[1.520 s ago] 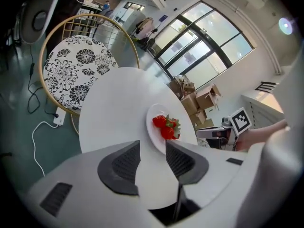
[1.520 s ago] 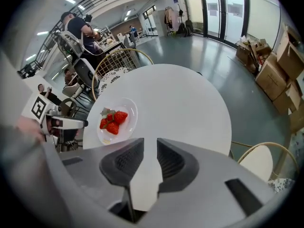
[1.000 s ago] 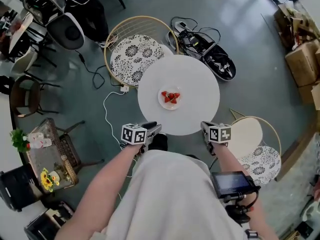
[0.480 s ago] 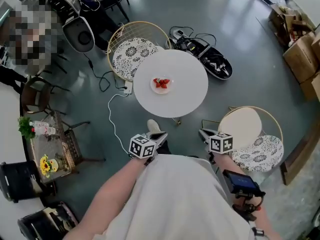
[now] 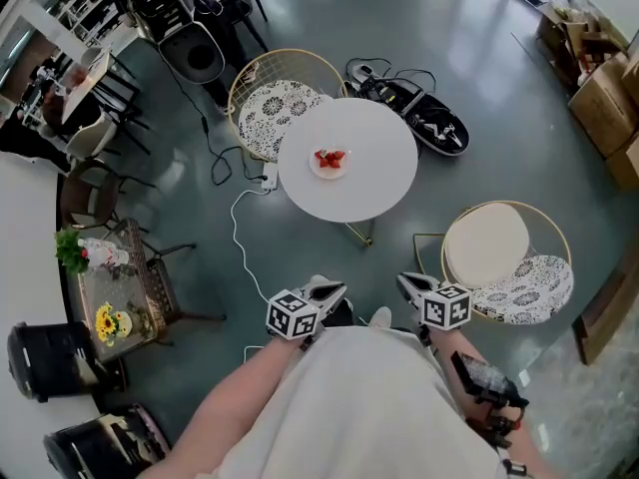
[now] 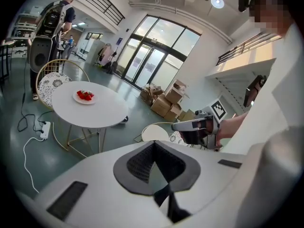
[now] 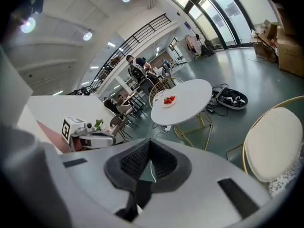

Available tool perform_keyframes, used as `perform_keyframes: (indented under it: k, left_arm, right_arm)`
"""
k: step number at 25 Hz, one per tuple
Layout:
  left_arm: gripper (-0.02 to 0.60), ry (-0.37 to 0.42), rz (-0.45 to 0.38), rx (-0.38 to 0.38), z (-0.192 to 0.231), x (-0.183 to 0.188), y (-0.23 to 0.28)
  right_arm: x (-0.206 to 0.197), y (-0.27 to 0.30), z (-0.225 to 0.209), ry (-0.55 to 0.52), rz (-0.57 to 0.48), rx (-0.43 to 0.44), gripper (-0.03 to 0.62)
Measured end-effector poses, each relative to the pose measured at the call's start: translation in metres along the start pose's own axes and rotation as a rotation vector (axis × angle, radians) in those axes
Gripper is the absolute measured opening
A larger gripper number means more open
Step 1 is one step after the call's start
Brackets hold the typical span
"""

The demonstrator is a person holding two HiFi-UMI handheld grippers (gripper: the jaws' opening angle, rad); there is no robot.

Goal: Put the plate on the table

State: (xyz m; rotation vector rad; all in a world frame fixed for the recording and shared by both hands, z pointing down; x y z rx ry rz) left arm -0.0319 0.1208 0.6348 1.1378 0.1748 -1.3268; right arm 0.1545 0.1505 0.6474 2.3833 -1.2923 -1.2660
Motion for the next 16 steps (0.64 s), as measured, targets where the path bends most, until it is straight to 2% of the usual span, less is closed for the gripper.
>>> perform_keyframes:
  k: [7,16]
  left_arm:
    - [0.005,-0.033,-0.037,0.000,-0.014,-0.010,-0.017]
    - [0.005,-0.069,-0.048,0.032,-0.001,-0.020,-0.039]
  right_arm:
    - [-0.017,-0.005,0.018,-0.031,0.020,0.015,0.004]
    - [-0.003,0.006,0.028,-0.040,-0.035,0.024,0.003]
Point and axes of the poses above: the fingertips, and each gripper's own axes: y forward along the fingers, z to its left, x out of its top, the point moved 4 cm from there along -y, backward along the fingers, and after that the axes turned 3 degrees about x, right-handed, at the moved point
